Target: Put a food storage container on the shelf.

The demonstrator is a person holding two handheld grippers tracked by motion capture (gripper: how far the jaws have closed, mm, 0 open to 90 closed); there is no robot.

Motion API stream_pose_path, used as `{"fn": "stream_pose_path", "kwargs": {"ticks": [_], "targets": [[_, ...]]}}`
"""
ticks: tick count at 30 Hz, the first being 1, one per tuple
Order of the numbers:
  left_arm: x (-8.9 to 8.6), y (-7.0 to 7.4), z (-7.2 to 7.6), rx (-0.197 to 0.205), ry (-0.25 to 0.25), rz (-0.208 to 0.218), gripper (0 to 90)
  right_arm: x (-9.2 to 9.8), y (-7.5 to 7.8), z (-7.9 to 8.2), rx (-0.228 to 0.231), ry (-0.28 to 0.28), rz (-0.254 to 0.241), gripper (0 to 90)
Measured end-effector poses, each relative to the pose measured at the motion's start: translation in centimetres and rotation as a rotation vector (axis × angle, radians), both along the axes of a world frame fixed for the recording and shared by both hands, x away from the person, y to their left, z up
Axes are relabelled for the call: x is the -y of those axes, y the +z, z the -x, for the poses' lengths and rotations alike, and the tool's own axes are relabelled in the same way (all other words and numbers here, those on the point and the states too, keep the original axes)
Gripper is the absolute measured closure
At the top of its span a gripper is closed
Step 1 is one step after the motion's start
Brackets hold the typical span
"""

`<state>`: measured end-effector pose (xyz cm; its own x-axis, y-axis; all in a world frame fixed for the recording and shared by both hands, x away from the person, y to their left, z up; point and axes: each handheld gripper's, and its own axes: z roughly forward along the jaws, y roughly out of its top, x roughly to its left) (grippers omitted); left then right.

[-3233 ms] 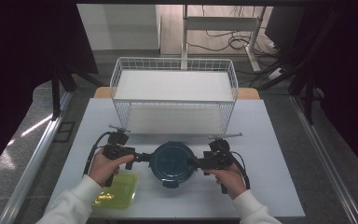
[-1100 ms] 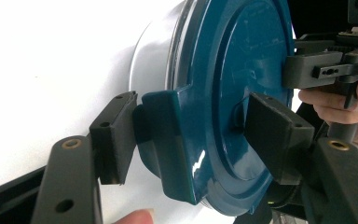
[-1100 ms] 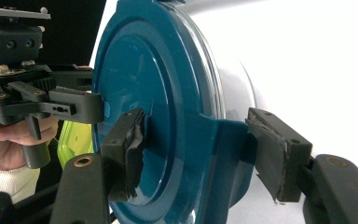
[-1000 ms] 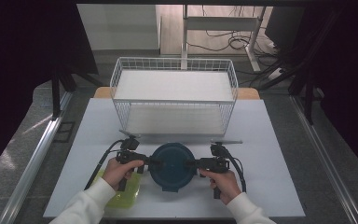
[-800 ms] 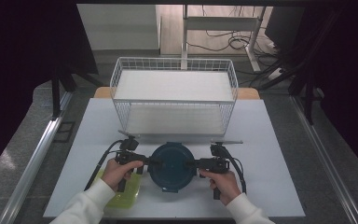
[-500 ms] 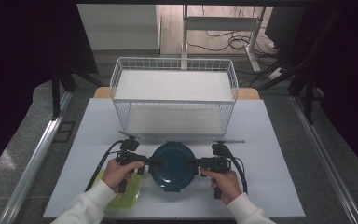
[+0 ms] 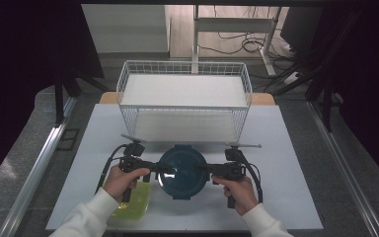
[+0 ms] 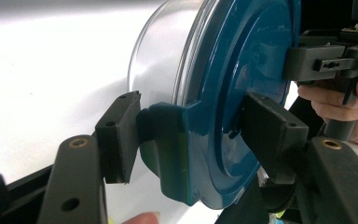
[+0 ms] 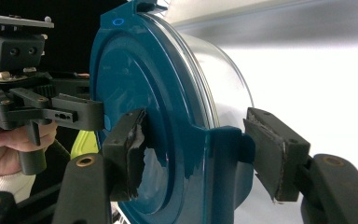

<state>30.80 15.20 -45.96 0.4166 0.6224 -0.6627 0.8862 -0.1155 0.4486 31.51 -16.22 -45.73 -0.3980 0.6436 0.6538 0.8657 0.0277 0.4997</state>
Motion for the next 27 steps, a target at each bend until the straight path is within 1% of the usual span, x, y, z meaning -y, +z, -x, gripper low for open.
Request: {"fn": "stream_pose_path", "kwargs": {"ticks": [2, 4, 8, 20, 21, 24, 27], "targets": [[-0.2, 0.5, 0.1, 0.009, 0.0, -0.004, 39.1, -0.1, 0.3, 0.0, 0.005, 0.005, -0.004, 39.6], [-0.4, 1.2, 0.1, 0.021, 0.011, -0.006, 39.1, -0.3, 0.7, 0.0, 0.015, 0.008, -0.008, 39.6], [-0.8, 2.3, 0.3, 0.041, 0.024, -0.007, 39.2, -0.9, 1.9, -0.2, 0.042, 0.016, -0.016, 39.6], [-1.4, 5.3, 0.2, 0.108, 0.04, 0.008, 40.0, -1.4, 5.0, -0.8, 0.107, 0.034, -0.021, 39.7], [-1.4, 5.6, 0.2, 0.115, 0.044, 0.014, 40.1, -1.4, 5.3, -0.8, 0.113, 0.036, -0.02, 39.6], [-1.4, 6.4, 0.1, 0.129, 0.051, 0.015, 40.1, -1.4, 6.1, -1.0, 0.134, 0.038, -0.018, 39.6], [-1.4, 6.8, 0.0, 0.137, 0.053, 0.02, 40.3, -1.3, 6.8, -1.2, 0.142, 0.04, -0.018, 39.6]]}}
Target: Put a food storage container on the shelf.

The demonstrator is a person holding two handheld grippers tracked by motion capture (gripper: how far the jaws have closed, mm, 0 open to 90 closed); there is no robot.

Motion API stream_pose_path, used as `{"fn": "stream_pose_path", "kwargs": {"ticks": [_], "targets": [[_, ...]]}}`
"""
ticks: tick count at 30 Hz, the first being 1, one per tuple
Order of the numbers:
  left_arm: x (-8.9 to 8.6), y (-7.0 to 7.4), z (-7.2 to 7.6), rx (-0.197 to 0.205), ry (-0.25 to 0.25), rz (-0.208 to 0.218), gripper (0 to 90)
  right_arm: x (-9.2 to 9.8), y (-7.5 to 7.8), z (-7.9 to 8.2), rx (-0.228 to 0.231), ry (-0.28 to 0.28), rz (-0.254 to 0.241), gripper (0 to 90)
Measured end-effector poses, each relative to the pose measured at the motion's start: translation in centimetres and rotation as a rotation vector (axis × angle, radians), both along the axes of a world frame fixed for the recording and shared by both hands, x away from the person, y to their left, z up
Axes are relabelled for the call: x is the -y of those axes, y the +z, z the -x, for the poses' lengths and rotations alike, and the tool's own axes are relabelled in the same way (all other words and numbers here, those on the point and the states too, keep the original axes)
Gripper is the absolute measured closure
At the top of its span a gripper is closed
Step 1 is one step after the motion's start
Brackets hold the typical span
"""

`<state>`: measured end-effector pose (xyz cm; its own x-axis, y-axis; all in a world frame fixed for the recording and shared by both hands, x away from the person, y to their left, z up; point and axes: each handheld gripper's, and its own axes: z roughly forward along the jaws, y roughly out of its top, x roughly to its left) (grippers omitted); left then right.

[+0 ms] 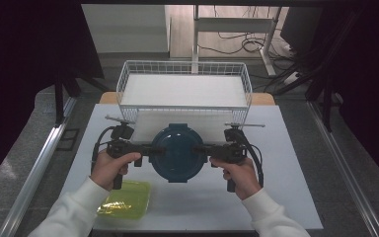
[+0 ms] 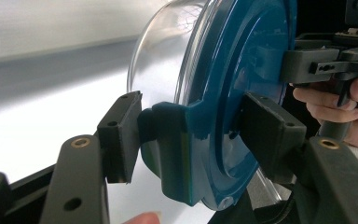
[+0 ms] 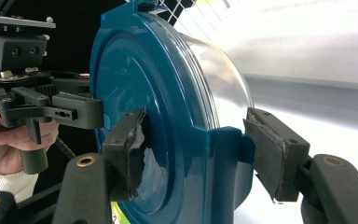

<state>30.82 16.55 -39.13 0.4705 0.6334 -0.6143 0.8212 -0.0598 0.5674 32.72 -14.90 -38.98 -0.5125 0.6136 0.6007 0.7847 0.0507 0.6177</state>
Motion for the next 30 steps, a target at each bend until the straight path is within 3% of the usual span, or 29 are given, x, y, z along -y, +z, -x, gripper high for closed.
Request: {"fn": "stream_pose_path", "kwargs": {"ticks": [18, 30], "targets": [[0.4, 2.2, -1.0, 0.043, 0.011, 0.021, 40.5, 0.5, 2.6, -1.1, 0.041, 0.004, 0.004, 39.7], [0.3, 4.7, -1.8, 0.093, 0.018, 0.025, 40.5, 0.3, 5.3, -2.0, 0.088, 0.013, 0.009, 39.8]]}}
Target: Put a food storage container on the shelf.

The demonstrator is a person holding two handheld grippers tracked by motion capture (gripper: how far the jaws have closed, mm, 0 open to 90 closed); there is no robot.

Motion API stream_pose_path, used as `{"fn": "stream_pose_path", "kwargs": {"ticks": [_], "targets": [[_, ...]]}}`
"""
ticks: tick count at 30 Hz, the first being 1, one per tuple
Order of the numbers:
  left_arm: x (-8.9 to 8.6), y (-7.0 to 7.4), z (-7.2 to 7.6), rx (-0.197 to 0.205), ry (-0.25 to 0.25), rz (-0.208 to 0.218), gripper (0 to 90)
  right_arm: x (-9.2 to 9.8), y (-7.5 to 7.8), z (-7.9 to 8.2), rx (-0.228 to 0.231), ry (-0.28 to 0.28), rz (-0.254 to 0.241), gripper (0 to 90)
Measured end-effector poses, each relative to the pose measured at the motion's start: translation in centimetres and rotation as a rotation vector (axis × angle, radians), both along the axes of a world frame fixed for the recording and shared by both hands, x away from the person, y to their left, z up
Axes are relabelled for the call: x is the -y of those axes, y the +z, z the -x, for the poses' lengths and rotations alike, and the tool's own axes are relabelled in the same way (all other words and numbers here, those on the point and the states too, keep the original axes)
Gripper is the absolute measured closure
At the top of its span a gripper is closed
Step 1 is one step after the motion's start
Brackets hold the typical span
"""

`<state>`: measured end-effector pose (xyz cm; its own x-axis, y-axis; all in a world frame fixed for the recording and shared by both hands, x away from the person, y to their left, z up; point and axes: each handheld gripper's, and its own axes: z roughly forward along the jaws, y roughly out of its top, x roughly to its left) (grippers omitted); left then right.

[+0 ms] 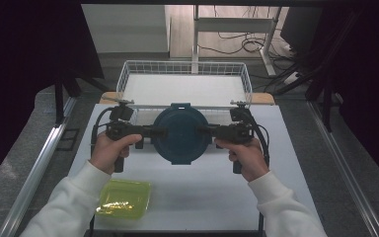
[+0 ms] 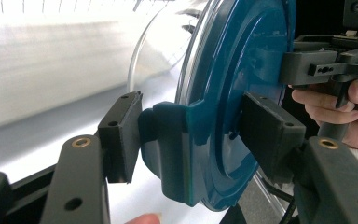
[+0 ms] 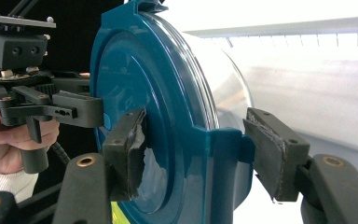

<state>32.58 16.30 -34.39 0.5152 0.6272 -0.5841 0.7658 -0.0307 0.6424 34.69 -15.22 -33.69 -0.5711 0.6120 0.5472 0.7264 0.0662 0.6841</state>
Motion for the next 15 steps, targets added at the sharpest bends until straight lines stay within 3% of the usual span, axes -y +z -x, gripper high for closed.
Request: {"fn": "stream_pose_path", "kwargs": {"ticks": [15], "targets": [[-0.1, 2.2, -2.4, 0.035, 0.002, -0.004, 40.5, 0.1, 2.2, -2.4, 0.039, 0.004, -0.015, 40.4]]}}
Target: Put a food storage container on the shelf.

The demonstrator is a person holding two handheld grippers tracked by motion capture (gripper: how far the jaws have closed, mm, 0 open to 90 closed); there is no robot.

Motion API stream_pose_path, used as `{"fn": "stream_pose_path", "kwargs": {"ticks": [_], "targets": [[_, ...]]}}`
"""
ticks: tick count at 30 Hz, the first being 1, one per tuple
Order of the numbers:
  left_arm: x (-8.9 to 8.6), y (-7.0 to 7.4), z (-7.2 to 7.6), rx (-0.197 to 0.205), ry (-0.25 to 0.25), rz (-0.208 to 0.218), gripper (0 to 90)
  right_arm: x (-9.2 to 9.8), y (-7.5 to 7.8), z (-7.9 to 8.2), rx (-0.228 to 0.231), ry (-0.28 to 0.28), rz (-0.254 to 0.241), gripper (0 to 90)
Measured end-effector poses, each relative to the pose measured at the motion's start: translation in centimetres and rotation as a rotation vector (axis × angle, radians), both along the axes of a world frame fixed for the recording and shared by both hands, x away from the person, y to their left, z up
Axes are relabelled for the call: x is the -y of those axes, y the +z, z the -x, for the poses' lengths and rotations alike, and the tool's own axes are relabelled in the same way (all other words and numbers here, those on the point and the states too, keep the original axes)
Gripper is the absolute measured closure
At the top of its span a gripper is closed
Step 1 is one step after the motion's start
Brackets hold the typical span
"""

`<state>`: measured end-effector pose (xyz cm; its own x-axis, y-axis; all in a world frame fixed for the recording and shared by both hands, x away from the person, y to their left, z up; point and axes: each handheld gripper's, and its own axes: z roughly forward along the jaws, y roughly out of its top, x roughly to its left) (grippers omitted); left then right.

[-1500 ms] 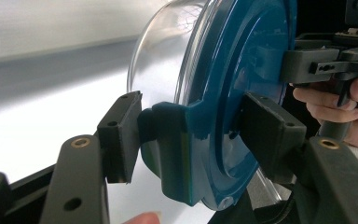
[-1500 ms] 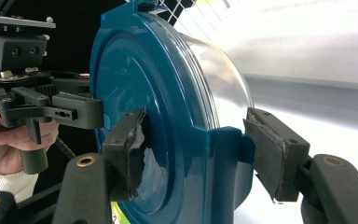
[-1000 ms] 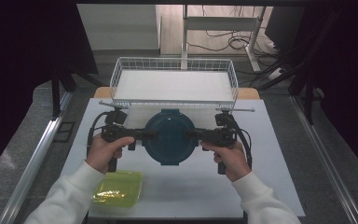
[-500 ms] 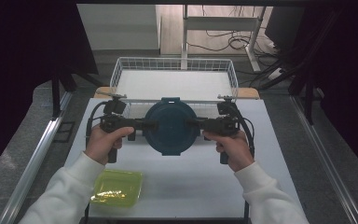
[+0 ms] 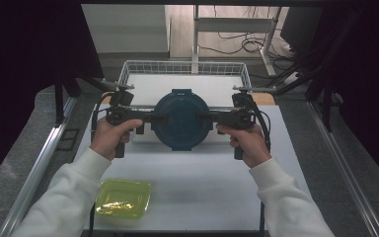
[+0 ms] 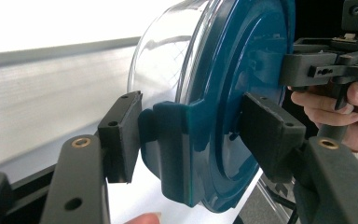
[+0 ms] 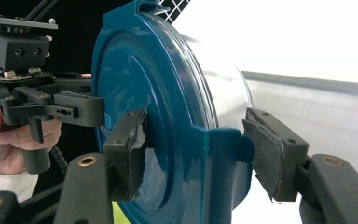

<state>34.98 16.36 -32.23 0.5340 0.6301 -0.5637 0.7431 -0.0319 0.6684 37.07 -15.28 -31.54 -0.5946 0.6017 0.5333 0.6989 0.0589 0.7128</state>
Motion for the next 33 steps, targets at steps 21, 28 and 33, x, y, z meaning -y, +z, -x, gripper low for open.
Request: {"fn": "stream_pose_path", "kwargs": {"ticks": [21, 28, 33], "targets": [[0.1, 1.6, -3.2, 0.037, -0.005, -0.017, 40.5, 0.1, 1.2, -3.0, 0.011, -0.006, -0.015, 40.6], [0.1, 1.6, -4.2, 0.044, -0.002, -0.011, 40.5, 0.2, 1.3, -3.9, 0.014, -0.011, -0.016, 40.6], [0.2, 1.7, -4.9, 0.048, -0.002, -0.01, 40.5, 0.3, 1.4, -4.6, 0.01, -0.016, -0.016, 40.6]]}}
